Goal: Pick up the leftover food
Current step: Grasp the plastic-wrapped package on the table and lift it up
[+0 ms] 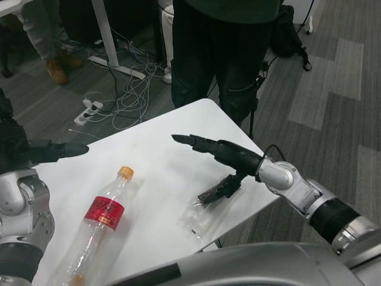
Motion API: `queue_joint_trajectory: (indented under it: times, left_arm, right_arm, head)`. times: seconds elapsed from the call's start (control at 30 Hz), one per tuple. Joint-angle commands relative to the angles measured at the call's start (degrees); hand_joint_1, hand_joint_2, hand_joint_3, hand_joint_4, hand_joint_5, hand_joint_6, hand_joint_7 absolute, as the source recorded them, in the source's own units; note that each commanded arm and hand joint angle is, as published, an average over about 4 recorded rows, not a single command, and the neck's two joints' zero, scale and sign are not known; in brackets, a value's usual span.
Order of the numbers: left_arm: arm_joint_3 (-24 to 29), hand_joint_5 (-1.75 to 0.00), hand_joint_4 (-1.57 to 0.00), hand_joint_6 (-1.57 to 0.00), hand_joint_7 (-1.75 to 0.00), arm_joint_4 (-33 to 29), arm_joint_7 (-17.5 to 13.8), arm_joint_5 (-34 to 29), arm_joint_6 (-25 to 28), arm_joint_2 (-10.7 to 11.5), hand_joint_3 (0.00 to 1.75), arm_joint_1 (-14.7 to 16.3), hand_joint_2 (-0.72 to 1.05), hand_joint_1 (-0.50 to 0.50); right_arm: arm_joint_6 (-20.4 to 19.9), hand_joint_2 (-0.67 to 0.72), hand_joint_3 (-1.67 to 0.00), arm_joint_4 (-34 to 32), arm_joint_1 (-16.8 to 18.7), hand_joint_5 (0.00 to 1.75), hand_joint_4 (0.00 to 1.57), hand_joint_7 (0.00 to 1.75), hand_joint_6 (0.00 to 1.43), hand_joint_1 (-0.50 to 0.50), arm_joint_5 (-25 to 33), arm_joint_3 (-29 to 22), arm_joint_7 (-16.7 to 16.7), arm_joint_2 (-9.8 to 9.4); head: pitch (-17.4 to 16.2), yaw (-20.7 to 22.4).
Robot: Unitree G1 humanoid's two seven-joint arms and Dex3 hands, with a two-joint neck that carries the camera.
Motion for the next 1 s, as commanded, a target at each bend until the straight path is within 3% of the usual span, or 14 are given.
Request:
queue_joint_trajectory:
  times: [0.03, 0.2, 0.37, 0.57, 0.67, 0.83, 0.9, 1.0]
  left_arm:
    - [0.1, 0.00, -0.22, 0.00, 0.00, 0.2, -0.4, -0.3, 0.2, 0.0, 0.00, -0.6, -0.28, -0.50]
    - [0.0, 0.00, -0.22, 0.00, 0.00, -0.1, -0.5, -0.4, 0.2, 0.0, 0.00, -0.4, -0.28, -0.50]
    - [0.0, 0.00, -0.22, 0.00, 0.00, -0.2, -0.5, -0.4, 0.2, 0.0, 0.00, -0.1, -0.28, -0.50]
    - [-0.3, 0.00, -0.22, 0.00, 0.00, -0.2, -0.5, -0.4, 0.2, 0.0, 0.00, 0.4, -0.28, -0.50]
    - [-0.3, 0.00, -0.22, 0.00, 0.00, -0.3, -0.5, -0.3, 0.2, 0.0, 0.00, 0.5, -0.28, -0.50]
    - [-0.4, 0.00, -0.22, 0.00, 0.00, -0.3, -0.5, -0.4, 0.2, 0.0, 0.00, 0.6, -0.28, -0.50]
    - [-0.4, 0.00, -0.22, 0.00, 0.00, -0.2, -0.5, -0.4, 0.2, 0.0, 0.00, 0.6, -0.28, -0.50]
    - [-0.5, 0.00, -0.22, 0.00, 0.00, -0.1, -0.5, -0.4, 0.2, 0.0, 0.00, 0.5, -0.28, -0.50]
  right_arm:
    - [-2.4, -0.53, -0.63, 2.1, -0.3, 0.00, 0.02, 0.00, 0.00, -0.29, -2.6, -1.7, -0.1, 0.24]
    - [-4.6, -0.48, -0.63, 4.4, 0.1, 0.00, 0.03, 0.00, 0.00, -0.29, -0.9, -2.1, -0.3, 0.40]
    - [-5.1, -0.45, -0.58, 2.5, 1.8, 0.00, 0.03, 0.00, 0.00, -0.28, 0.4, -3.7, -0.6, 0.84]
    - [-4.4, -0.16, -0.14, -2.6, 4.3, 0.00, 0.00, 0.00, 0.00, -0.25, 0.6, -6.9, -1.0, 0.92]
    - [-4.3, 0.03, -0.06, -3.3, 4.8, 0.00, 0.00, 0.00, 0.00, -0.28, 0.8, -6.9, -0.9, 0.88]
    - [-4.6, 0.15, 0.00, -3.1, 4.9, 0.00, 0.00, 0.00, 0.00, -0.29, 0.6, -7.0, -0.9, 0.77]
    - [-4.8, 0.09, 0.00, -2.9, 4.9, 0.00, 0.00, 0.00, 0.00, -0.27, -0.5, -7.1, -0.9, 0.68]
    - [-4.9, -0.24, -0.10, -2.4, 4.8, 0.00, 0.00, 0.00, 0.00, -0.18, -3.8, -7.2, -0.9, 0.75]
  head:
    - [-0.3, 0.1]
    - [-0.1, -0.1]
    - [0.5, -0.1]
    - [1.1, 0.2]
    - [1.2, 0.3]
    - [1.2, 0.2]
    - [1.0, 0.1]
    - [0.6, -0.1]
